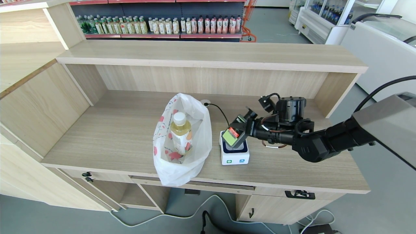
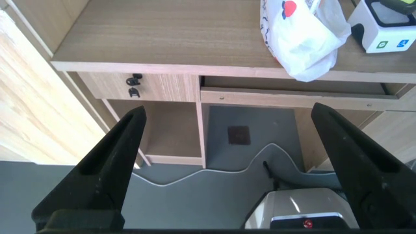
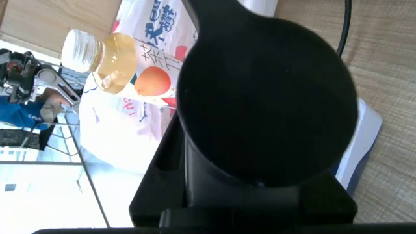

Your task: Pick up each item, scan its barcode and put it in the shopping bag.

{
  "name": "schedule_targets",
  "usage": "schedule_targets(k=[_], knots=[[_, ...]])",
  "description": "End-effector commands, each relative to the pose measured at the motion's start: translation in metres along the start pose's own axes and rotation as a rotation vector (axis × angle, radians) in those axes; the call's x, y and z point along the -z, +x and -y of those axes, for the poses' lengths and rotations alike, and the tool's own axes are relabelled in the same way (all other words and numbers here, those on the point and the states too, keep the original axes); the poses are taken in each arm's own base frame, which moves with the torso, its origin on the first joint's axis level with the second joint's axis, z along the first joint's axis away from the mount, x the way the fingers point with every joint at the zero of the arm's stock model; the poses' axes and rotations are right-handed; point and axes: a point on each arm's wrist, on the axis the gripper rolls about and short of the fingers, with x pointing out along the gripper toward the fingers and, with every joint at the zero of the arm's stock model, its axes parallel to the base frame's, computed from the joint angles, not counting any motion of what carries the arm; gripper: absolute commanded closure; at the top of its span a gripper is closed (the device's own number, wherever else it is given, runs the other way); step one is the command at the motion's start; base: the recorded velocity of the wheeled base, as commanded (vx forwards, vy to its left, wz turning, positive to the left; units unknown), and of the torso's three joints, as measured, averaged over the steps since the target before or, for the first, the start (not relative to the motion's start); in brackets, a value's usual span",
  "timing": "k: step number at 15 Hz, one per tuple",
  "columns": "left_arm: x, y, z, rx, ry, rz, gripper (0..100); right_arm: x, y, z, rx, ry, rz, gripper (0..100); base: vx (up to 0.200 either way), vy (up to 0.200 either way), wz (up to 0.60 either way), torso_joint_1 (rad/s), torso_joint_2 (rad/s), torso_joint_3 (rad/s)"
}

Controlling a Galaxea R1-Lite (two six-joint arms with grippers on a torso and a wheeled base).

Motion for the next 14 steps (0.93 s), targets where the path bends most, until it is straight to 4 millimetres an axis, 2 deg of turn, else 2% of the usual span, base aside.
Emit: schedule_targets(k=[1,9,14], knots=[[0.0,0.0,0.0,0.0,0.0,0.0,0,0.0025,0.0031,0.0011,-0.003,0.002,-0.006,100,0.0,0.0,0.0,0.0,0.0,0.0],[0.0,0.0,0.0,0.0,0.0,0.0,0,0.0099,0.0097,0.0078,-0.003,-0.008,0.001,100,0.0,0.0,0.0,0.0,0.0,0.0],[0.0,0.0,0.0,0.0,0.0,0.0,0,0.0076,0.0105,0.0069,-0.017,-0.014,0.006,100,0.0,0.0,0.0,0.0,0.0,0.0]])
